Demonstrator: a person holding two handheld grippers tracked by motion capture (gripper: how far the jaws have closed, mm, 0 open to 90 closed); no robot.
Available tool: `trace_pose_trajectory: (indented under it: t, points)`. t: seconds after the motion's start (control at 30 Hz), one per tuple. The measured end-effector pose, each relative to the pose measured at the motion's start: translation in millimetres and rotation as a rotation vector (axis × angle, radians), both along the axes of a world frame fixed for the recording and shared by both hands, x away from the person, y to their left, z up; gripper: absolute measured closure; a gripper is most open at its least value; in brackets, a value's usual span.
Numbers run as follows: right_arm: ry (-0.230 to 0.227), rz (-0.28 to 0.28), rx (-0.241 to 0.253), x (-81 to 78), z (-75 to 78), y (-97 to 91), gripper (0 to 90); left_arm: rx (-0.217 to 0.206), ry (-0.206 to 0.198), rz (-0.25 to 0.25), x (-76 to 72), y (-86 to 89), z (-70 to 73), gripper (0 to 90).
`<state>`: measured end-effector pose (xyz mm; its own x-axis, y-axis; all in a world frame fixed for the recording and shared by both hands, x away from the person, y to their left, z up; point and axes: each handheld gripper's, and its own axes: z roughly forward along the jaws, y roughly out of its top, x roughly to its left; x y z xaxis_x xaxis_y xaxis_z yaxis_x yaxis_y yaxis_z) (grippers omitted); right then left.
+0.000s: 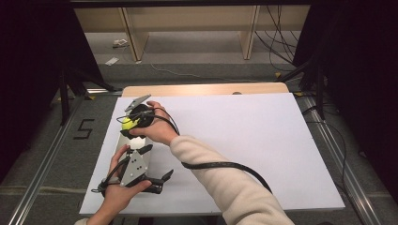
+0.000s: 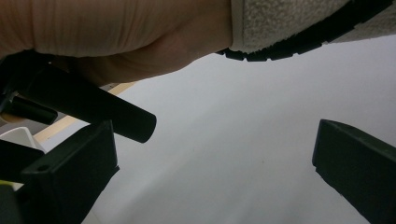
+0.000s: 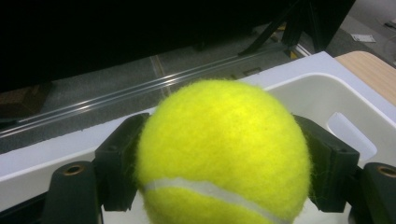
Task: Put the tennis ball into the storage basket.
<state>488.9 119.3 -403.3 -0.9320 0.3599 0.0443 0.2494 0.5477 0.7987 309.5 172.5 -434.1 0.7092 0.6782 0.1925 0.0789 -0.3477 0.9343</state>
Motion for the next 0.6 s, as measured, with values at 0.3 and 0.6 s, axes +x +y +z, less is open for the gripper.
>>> trace_pose_trajectory:
  t: [0.3,0.6]
  points:
    - [-0.002,0.004,-0.016,0.5,-3.0,0.1,26.6,0.002,0.001,0.0,-1.1,0.0,-0.3,0.0]
    - [0.0,0.014,-0.021,-0.6,-8.4,3.9,26.5,0.005,-0.003,0.0,-1.4,0.1,-0.2,0.0]
